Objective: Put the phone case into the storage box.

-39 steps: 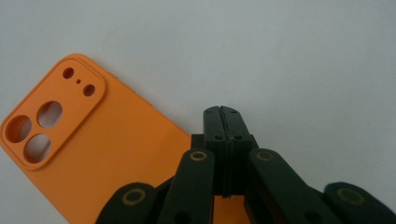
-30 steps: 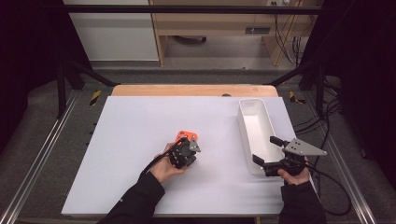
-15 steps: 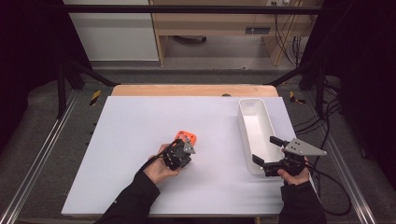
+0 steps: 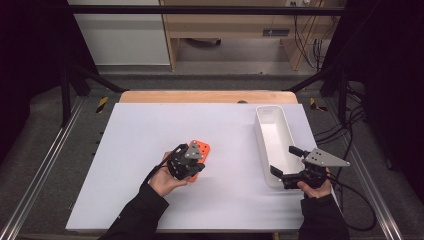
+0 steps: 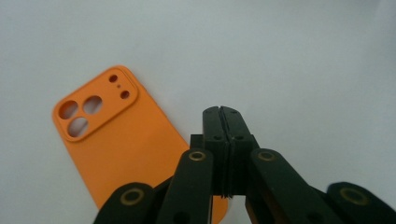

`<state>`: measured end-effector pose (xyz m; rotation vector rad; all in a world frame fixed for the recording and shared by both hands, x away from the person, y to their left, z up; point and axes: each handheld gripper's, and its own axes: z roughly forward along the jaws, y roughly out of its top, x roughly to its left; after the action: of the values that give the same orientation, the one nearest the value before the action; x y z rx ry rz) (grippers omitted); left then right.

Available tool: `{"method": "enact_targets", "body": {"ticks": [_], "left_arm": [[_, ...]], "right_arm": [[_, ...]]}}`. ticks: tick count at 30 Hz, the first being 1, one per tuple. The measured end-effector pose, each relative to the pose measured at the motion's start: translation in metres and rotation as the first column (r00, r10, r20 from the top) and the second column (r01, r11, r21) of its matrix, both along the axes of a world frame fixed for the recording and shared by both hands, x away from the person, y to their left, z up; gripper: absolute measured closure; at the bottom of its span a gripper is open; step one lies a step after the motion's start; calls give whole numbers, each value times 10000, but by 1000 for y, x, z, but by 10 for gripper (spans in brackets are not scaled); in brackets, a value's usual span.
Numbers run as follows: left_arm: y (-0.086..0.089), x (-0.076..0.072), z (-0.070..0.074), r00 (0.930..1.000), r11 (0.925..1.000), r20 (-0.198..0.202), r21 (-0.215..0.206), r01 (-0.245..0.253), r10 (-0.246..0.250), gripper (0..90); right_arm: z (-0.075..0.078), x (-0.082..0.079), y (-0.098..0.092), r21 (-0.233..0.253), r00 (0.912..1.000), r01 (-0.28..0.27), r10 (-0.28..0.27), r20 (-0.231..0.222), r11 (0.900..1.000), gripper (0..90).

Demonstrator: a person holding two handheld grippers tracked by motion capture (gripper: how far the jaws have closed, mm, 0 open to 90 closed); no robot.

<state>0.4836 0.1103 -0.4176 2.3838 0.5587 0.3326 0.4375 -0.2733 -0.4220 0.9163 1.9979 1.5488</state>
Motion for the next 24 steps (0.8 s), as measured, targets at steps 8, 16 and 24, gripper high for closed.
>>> {"method": "enact_targets", "body": {"ticks": [8,16,24], "left_arm": [[14,-2,15,9984,9958,176,-746,-531,545,736],[24,-1,24,9907,9832,505,-1392,-1183,1264,485],[34,4,30,9740,9587,653,-2023,-1999,2168,195]], "right_arm": [[1,-1,-1,62,10000,7,-7,-1,10000,4],[1,-1,-1,61,10000,9,-9,11,10000,4],[1,-1,-1,53,10000,9,-9,18,10000,4]]}}
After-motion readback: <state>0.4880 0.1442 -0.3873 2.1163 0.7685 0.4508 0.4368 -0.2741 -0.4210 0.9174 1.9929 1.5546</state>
